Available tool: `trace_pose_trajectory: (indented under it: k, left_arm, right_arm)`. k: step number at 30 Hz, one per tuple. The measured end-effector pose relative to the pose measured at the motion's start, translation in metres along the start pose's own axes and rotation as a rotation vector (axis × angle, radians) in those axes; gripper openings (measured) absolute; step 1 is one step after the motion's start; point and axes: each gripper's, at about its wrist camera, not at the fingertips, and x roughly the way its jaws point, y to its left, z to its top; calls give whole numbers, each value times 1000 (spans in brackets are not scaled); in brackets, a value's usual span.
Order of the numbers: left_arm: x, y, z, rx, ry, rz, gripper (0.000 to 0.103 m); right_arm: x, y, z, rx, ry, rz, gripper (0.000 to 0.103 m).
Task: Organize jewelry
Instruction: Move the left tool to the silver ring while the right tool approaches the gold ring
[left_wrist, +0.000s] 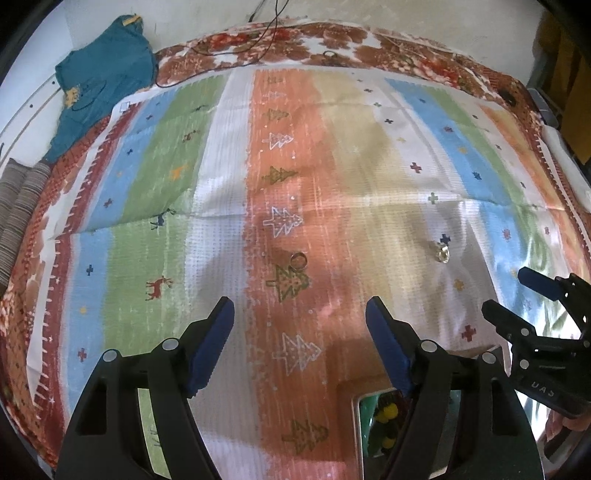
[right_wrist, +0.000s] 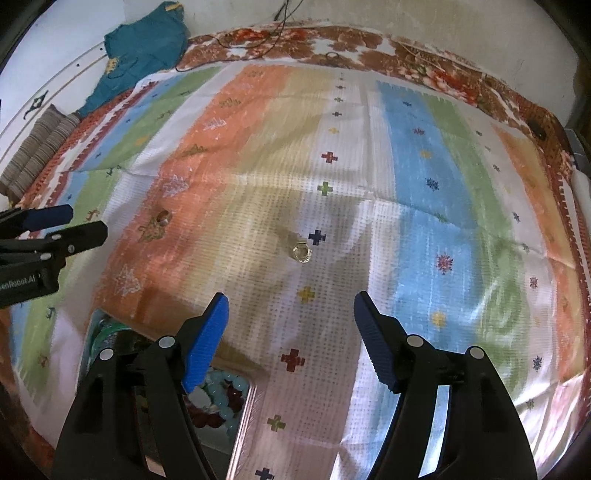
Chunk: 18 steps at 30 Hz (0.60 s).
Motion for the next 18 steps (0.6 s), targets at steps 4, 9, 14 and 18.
trace_pose_trajectory:
  k: [4, 9, 14, 18]
  left_arm:
    - [10, 2, 5, -5, 13, -6, 73]
    - [23, 5, 10, -5, 34, -12, 73]
    - [34, 7, 14, -7, 51, -15, 73]
    - [42, 11, 17, -12, 66, -22, 72]
  right_arm:
    - [8, -3, 5, 5, 9, 0, 70]
    - [17, -5, 9, 2, 21, 3, 70]
    - [26, -5, 13, 3, 36, 0, 70]
    - [35, -5, 17, 2, 51, -11, 70]
